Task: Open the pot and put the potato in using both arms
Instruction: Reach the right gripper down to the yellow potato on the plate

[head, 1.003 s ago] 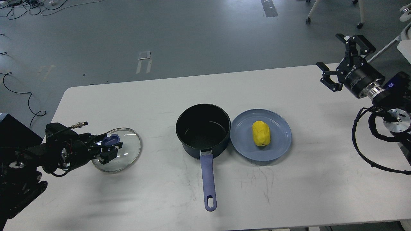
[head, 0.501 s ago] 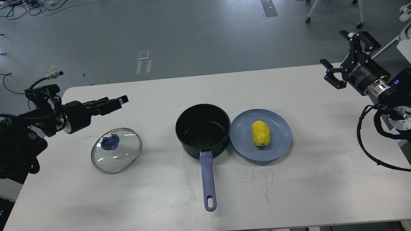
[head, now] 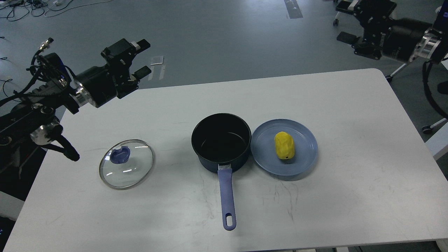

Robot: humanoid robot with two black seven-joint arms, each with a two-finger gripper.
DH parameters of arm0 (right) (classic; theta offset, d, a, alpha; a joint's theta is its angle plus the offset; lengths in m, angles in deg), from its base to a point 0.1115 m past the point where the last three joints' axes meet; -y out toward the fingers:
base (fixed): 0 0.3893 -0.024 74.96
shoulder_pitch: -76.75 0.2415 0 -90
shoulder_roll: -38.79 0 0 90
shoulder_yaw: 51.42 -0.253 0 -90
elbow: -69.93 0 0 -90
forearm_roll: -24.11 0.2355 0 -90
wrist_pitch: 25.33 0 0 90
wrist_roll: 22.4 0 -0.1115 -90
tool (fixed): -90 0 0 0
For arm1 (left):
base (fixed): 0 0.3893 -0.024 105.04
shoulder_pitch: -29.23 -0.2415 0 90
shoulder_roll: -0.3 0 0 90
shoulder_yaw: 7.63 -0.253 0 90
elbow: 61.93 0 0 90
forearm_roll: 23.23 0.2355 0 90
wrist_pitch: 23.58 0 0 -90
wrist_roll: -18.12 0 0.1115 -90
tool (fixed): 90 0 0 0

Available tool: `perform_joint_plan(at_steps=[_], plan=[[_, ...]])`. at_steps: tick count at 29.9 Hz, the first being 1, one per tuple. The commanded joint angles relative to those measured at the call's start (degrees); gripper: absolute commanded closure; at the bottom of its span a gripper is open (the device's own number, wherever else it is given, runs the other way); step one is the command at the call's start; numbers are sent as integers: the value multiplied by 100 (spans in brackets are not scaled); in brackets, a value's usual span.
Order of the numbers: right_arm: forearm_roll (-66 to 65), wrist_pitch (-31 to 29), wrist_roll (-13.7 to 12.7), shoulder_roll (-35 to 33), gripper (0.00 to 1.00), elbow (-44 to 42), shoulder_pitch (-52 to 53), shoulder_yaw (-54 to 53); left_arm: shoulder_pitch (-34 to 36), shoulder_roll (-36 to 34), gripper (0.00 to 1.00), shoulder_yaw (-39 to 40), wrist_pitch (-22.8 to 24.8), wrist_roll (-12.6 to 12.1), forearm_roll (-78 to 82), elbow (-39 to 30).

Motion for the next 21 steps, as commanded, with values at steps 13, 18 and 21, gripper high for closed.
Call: perform_joint_plan(at_steps=[13, 18, 21], plan=[[-1899, 2, -16, 1187, 0, -1, 1868, 4039, -24, 397, 2, 65, -9, 1, 50, 1], [-1944, 2, -16, 1610, 0, -45, 1868, 4357, -24, 415, 2, 74, 0, 1, 51, 1], [-1944, 2, -16, 1953, 0, -220, 1825, 4409, -24, 397, 2, 74, 8, 1, 51, -8]])
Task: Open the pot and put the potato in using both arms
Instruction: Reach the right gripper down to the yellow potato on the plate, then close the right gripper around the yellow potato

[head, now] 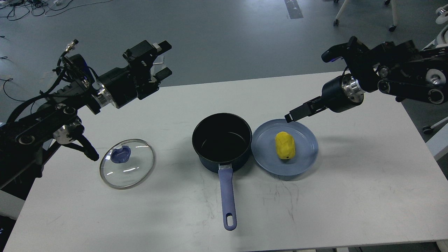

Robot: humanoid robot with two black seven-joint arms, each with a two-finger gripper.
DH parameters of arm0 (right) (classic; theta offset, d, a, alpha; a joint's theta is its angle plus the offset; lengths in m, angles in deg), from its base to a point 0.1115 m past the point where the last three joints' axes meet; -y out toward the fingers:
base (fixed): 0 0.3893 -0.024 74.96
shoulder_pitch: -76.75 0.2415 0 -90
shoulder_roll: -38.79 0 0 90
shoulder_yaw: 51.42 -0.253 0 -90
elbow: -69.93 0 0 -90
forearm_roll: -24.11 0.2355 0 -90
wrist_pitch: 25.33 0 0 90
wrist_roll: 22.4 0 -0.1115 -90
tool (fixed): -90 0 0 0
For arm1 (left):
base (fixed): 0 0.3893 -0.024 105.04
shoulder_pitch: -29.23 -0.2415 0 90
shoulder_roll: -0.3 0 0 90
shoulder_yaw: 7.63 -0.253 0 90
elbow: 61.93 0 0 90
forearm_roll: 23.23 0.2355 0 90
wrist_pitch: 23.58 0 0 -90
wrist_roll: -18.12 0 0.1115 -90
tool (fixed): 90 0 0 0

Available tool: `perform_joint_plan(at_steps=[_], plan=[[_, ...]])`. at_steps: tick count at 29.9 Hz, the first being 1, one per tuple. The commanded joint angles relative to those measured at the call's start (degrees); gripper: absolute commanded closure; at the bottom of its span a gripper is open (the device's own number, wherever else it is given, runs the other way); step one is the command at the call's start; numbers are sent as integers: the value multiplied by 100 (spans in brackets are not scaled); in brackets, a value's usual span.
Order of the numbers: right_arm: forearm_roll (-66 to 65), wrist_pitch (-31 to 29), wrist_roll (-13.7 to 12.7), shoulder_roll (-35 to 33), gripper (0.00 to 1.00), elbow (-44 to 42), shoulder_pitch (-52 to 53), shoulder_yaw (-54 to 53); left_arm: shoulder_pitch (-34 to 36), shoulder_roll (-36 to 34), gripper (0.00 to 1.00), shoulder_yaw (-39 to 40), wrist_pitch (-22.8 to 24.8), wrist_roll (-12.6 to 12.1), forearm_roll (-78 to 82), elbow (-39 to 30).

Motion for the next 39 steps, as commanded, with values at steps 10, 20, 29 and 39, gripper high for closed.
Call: perform_joint_plan(at_steps=[10, 20, 29, 39], plan=[[6, -1, -10, 1056, 0, -952, -498, 343, 15, -41, 2, 8, 1, 1, -26, -16], [6, -1, -19, 1329, 0, -1242, -718, 360, -11, -58, 2, 8, 1, 1, -43, -16], [15, -1, -19, 1461, 0, -1356, -885, 360, -29, -94, 2, 8, 1, 1, -52, -16], [15, -1, -19, 1531, 0, -1515, -1017, 378, -38, -94, 2, 114, 1, 1, -61, -16]])
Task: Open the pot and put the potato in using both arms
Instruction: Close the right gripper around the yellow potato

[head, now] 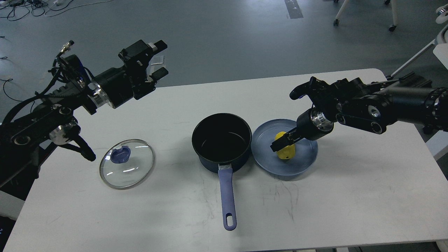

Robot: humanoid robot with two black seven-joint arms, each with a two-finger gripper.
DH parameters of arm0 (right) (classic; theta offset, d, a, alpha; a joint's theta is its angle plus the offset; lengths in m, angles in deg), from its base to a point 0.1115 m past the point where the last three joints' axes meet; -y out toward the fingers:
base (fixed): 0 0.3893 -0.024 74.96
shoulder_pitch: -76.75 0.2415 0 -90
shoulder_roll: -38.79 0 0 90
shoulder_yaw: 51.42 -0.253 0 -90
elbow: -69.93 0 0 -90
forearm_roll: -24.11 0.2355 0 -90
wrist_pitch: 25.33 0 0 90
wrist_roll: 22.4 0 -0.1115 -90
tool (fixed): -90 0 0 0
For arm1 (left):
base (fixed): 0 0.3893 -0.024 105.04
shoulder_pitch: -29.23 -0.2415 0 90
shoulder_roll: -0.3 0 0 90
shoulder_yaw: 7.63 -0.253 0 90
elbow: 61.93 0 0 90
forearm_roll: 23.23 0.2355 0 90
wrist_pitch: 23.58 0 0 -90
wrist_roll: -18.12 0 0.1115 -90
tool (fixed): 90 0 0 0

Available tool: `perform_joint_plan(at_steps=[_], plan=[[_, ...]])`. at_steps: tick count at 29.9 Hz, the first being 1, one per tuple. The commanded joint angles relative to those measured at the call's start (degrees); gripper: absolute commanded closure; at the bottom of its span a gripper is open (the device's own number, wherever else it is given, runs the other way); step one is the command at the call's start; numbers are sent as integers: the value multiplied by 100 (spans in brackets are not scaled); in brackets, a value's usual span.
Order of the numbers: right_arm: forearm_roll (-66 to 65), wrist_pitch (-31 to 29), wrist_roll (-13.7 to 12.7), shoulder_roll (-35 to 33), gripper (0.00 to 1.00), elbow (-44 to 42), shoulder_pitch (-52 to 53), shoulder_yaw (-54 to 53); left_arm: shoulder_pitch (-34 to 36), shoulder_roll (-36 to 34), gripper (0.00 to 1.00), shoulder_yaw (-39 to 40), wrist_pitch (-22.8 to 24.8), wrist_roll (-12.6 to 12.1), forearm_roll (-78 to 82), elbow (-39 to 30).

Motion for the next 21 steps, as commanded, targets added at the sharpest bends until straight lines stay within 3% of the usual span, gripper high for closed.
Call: perform_joint_plan(at_steps=[1, 7, 13, 14, 16, 21], plan=[[1, -1, 1, 24, 1, -33, -38, 3, -7, 9, 2, 25, 0, 0, 0, 0], [1, -1, 1, 50, 10, -33, -38, 11, -7, -8, 2, 34, 0, 0, 0, 0], [1, -1, -17, 59, 36, -25, -47, 3, -24, -17, 2, 25, 0, 0, 0, 0], [1, -1, -17, 59, 48, -16, -47, 11, -24, -26, 2, 25, 0, 0, 0, 0], [9, -1, -17, 59, 60, 2, -29, 11, -24, -43, 2, 25, 0, 0, 0, 0], [9, -1, -17, 24, 69, 11, 23, 3, -24, -43, 2, 25, 0, 0, 0, 0]])
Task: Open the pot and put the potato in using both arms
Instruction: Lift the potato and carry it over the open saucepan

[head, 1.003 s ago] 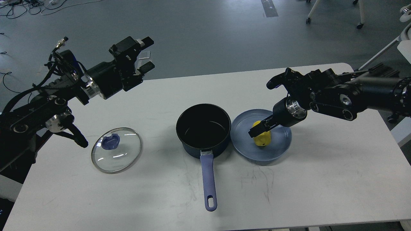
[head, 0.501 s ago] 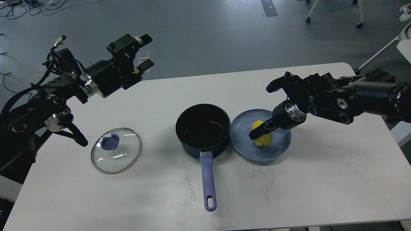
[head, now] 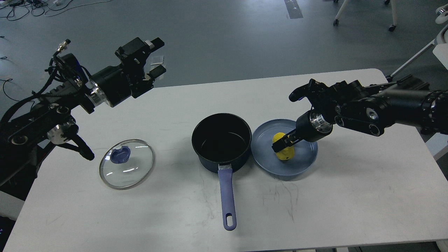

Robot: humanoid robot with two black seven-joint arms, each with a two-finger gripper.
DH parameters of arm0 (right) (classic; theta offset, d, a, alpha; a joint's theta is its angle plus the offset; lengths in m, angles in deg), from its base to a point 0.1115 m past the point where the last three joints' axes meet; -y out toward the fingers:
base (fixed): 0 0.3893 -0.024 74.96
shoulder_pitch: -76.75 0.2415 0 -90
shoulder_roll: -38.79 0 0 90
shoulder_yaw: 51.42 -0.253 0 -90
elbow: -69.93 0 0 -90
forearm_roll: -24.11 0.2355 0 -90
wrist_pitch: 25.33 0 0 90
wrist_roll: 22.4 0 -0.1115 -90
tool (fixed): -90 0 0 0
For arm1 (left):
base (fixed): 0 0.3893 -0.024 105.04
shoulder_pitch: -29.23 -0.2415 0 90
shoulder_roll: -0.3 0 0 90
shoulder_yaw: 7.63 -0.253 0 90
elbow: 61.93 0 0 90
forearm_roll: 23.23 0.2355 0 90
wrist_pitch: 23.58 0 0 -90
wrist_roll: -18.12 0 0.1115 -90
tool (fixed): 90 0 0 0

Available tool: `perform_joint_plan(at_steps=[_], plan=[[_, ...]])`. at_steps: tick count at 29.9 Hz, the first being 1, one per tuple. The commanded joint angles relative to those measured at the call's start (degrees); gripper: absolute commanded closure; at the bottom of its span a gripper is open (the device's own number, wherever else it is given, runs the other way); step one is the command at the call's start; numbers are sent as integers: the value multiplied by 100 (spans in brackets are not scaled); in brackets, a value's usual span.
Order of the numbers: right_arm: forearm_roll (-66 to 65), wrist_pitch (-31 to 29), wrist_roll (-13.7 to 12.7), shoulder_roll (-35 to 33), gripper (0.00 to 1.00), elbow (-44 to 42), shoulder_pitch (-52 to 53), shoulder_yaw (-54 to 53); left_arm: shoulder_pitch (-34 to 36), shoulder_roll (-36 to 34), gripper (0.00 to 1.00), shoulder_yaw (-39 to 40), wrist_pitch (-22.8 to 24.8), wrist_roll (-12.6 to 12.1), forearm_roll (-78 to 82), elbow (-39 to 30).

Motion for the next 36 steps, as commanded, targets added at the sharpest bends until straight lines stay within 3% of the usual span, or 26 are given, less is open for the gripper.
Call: perform_joint_plan(at_steps=[1, 15, 27, 36], plan=[[9, 0, 1, -43, 69, 17, 62, -3, -1, -3, 2, 0, 0, 0, 9, 0], [62, 0, 1, -500, 68, 676, 1257, -301, -1, -20, 2, 0, 44, 0, 9, 0], [62, 0, 1, 1080, 68, 62, 1399, -513, -1, -178, 2, 9, 44, 0, 0, -18], [71, 0, 19, 1099, 67, -141, 1021, -513, -1, -178, 2, 9, 44, 0, 0, -53]])
